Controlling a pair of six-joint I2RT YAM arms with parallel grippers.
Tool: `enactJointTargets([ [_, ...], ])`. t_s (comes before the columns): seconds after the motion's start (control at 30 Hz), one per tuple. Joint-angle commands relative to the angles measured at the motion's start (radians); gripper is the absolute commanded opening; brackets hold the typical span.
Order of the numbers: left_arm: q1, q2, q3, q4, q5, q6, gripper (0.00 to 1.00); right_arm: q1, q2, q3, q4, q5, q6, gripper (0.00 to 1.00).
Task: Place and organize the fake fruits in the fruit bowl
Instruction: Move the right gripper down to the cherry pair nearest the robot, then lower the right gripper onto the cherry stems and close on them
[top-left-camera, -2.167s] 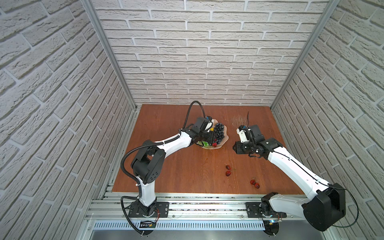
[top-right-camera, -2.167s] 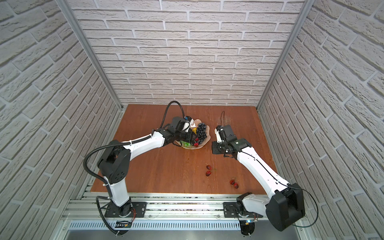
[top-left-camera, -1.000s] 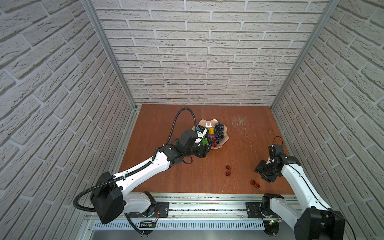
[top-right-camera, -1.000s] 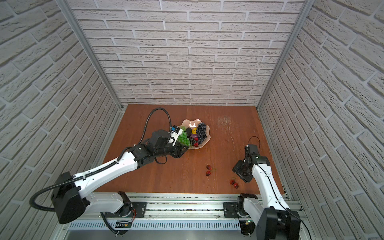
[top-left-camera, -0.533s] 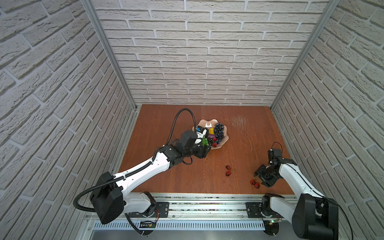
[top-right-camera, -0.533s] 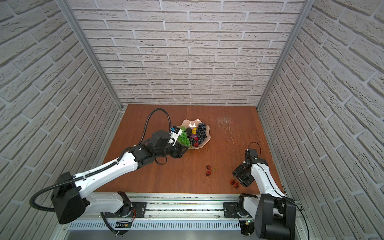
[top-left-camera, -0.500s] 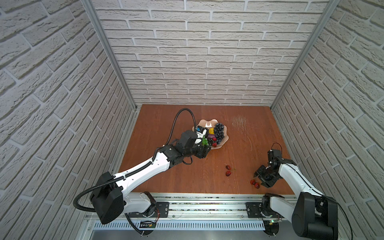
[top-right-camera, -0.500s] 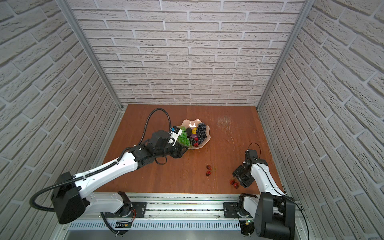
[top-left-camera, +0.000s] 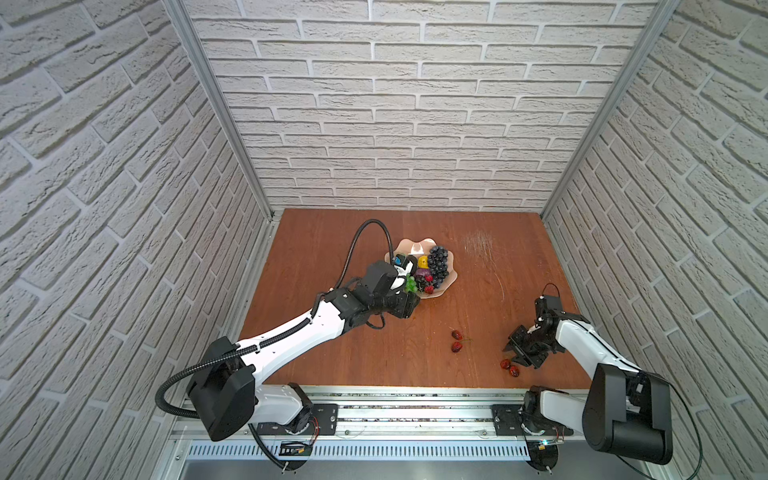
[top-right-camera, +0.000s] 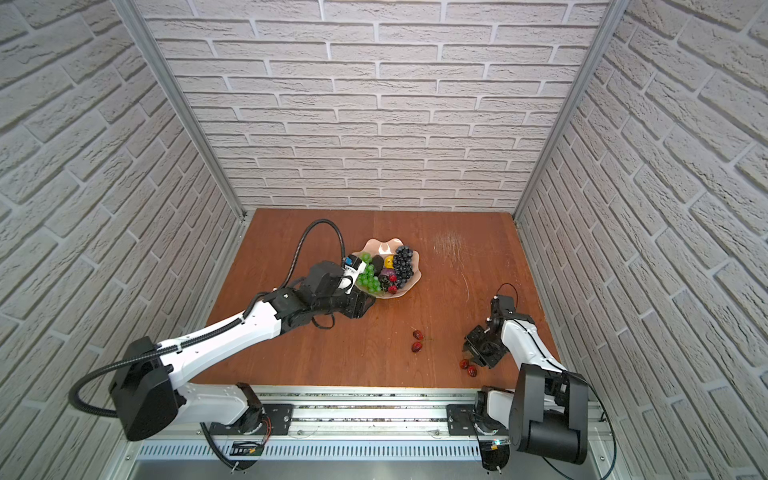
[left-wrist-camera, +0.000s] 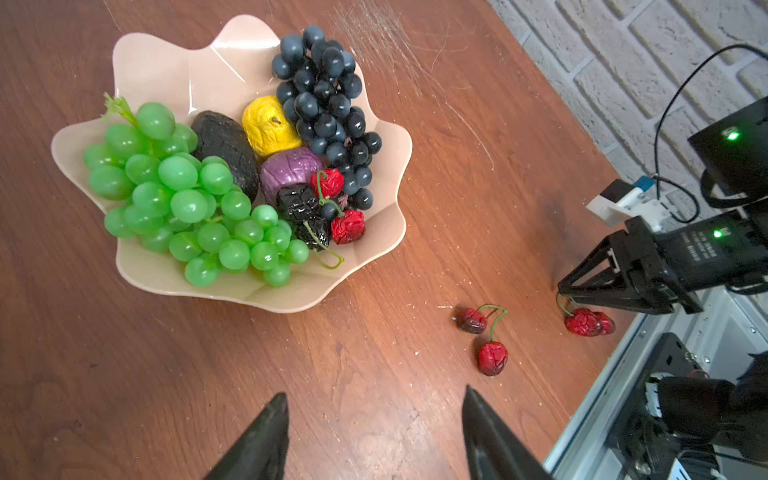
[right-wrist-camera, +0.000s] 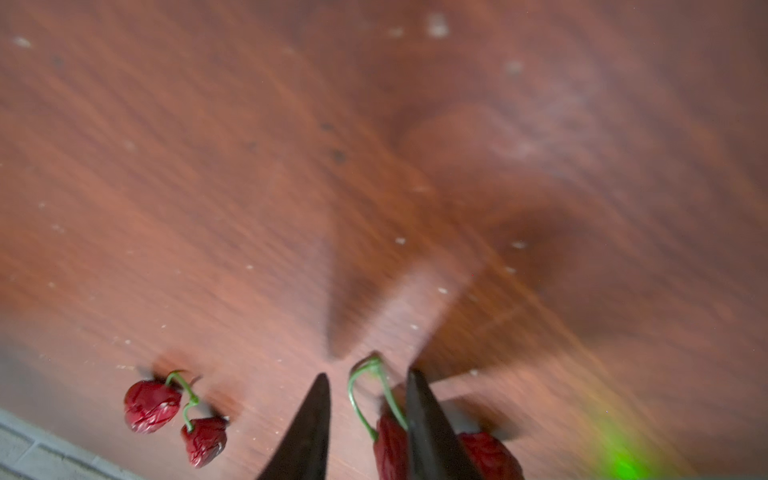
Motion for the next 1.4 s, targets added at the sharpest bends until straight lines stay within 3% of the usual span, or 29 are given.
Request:
enactJointTargets([
  [0.0,0.006,0.021,0.045,-0.013,-0.010,-0.004,0.66,0.003,0.035,-0.067,0.097,-0.009,-0.040,0.23],
  [0.1,0.005,0.036,0.063,-0.029,-0.011,-0.002,0.66,0.003,0.043,-0.064,0.096,-0.027,-0.059,0.05],
  [0.63,0.006,0.094,0.114,-0.058,-0.024,-0.017,0.66,0.014,-0.052,0.011,0.025,-0.043,-0.115,0.06],
  [0.93,0.007,0.106,0.135,-0.068,-0.042,-0.066,0.66,0.025,-0.113,0.183,-0.067,-0.105,-0.141,0.05],
  [1.07,0.006,0.115,0.142,-0.075,-0.045,-0.091,0.66,0.033,-0.101,0.224,-0.134,-0.078,-0.178,0.05],
  [1.2,0.006,0.111,0.134,-0.072,-0.045,-0.103,0.66,0.104,-0.135,0.197,-0.198,0.054,-0.181,0.24],
  [1.37,0.006,0.107,0.128,-0.075,-0.042,-0.094,0.66,0.284,-0.154,0.177,-0.205,0.207,-0.076,0.42],
])
